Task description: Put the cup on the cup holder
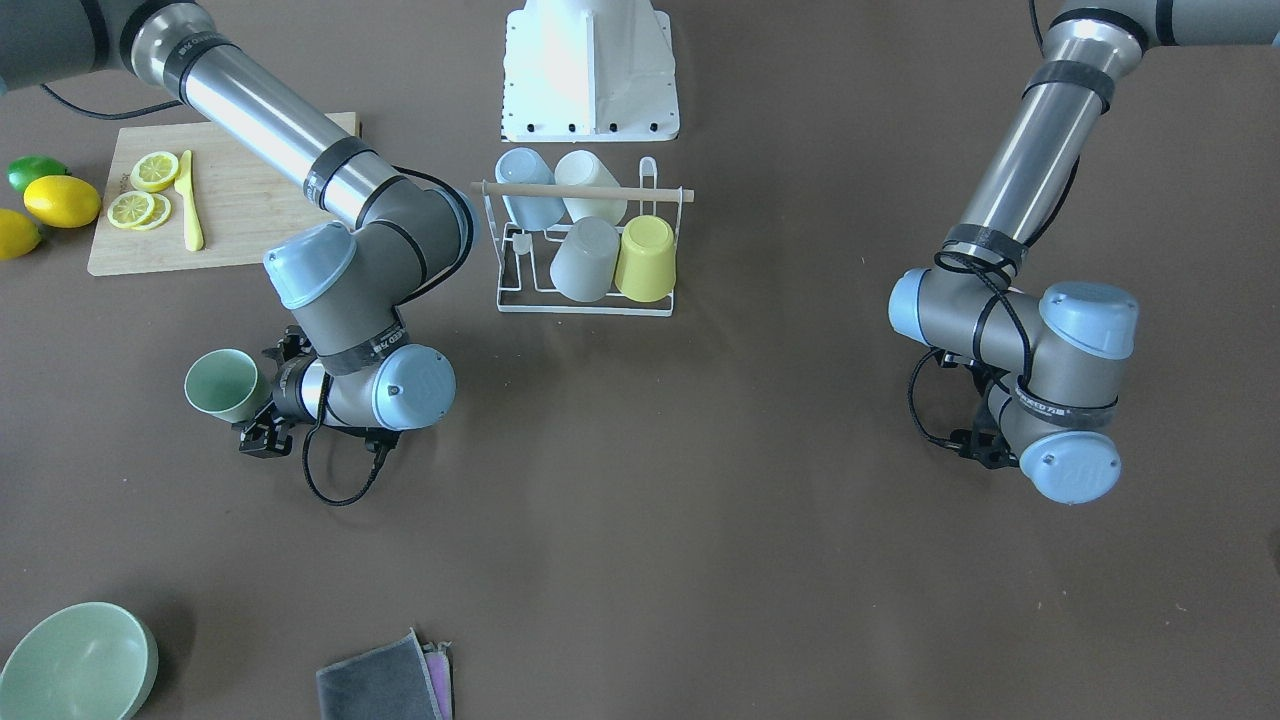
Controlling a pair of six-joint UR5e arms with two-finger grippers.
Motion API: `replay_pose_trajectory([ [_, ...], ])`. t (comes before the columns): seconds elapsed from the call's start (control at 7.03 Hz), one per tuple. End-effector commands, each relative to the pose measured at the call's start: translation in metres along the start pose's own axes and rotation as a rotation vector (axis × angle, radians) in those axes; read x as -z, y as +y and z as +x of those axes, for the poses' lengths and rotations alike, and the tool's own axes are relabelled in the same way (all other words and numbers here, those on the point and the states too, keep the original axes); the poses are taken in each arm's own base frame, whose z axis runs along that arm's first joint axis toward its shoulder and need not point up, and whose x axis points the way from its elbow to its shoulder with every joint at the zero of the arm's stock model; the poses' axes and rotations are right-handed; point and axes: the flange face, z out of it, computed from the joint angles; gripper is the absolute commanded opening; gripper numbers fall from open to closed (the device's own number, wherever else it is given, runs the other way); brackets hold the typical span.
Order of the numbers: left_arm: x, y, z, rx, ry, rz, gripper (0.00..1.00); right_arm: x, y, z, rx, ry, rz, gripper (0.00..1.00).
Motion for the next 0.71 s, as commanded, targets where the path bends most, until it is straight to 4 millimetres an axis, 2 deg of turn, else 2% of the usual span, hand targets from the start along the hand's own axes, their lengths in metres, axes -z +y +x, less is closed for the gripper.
replay_pose_trajectory([
  [0.0, 0.001, 0.005, 0.001, 0.019, 0.004, -0.020, 0.00, -0.008, 0.002, 0.000, 0.002, 0.006, -0.011, 1.00],
  [0.14, 0.012, 0.020, 0.010, -0.005, 0.004, -0.036, 0.00, -0.015, 0.004, 0.002, 0.001, 0.016, -0.028, 1.00],
  [0.43, 0.029, 0.037, 0.016, -0.055, -0.013, -0.028, 0.00, -0.025, 0.002, 0.002, 0.005, 0.028, -0.021, 1.00],
  [0.57, 0.044, 0.055, 0.031, -0.090, -0.026, 0.013, 0.00, -0.026, 0.003, 0.002, 0.007, 0.028, -0.021, 1.00],
])
